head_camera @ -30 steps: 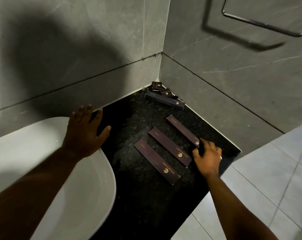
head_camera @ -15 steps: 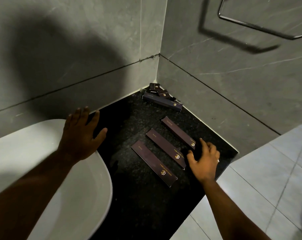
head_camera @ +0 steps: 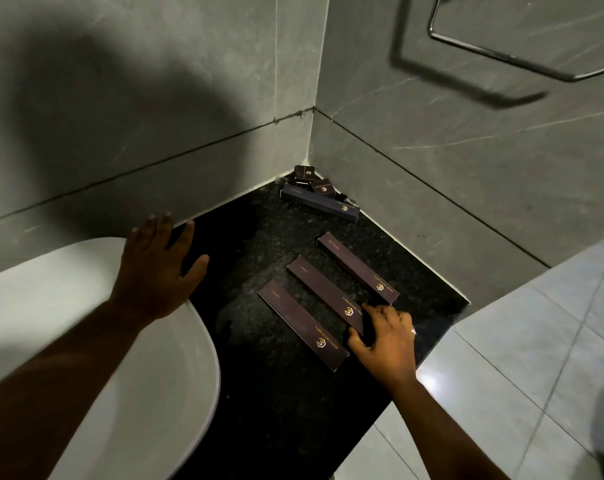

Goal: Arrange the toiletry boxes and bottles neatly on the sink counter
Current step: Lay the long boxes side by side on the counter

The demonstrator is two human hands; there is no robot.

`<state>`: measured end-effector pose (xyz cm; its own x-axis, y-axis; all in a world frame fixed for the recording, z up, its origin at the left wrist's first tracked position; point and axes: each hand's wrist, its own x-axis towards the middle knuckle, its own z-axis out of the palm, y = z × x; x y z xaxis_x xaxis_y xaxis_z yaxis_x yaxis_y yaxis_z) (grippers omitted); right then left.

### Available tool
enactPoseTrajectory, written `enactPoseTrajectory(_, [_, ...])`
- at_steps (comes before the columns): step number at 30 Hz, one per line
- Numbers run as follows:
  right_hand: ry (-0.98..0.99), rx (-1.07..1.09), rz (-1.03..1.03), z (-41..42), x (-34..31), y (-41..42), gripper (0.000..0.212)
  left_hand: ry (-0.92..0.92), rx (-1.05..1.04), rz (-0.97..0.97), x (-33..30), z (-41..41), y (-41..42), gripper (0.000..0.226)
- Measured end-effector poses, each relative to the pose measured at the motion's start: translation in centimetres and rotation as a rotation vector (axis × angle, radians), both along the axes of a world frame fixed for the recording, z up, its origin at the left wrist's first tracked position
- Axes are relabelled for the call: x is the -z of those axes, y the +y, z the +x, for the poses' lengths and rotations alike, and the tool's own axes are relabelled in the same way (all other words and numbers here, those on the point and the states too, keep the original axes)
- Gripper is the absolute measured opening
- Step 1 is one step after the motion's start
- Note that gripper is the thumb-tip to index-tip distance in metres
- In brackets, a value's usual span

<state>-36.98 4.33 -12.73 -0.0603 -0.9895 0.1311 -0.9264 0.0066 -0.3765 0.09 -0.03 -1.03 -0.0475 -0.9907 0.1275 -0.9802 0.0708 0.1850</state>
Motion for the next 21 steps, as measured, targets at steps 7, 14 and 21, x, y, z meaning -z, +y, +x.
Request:
enactPoseTrajectory(7, [-0.016,0.002,0.0,0.0,0.1,-0.1,0.058,-0.002,0.002,-0.004,0.1,-0.1,0.0,0.072])
enactPoseTrajectory(14, [-0.091,0.024,-0.001,0.0,-0.2,0.0,0.061,0.003,-0.01,0.004,-0.2,-0.1,0.0,0.077])
enactPoseTrajectory(21, [-0.163,0.146,-0.235,-1.1,-3.2,-6.1,0.046,-0.002,-0.012,0.02,0.2,0.2,-0.3,0.077])
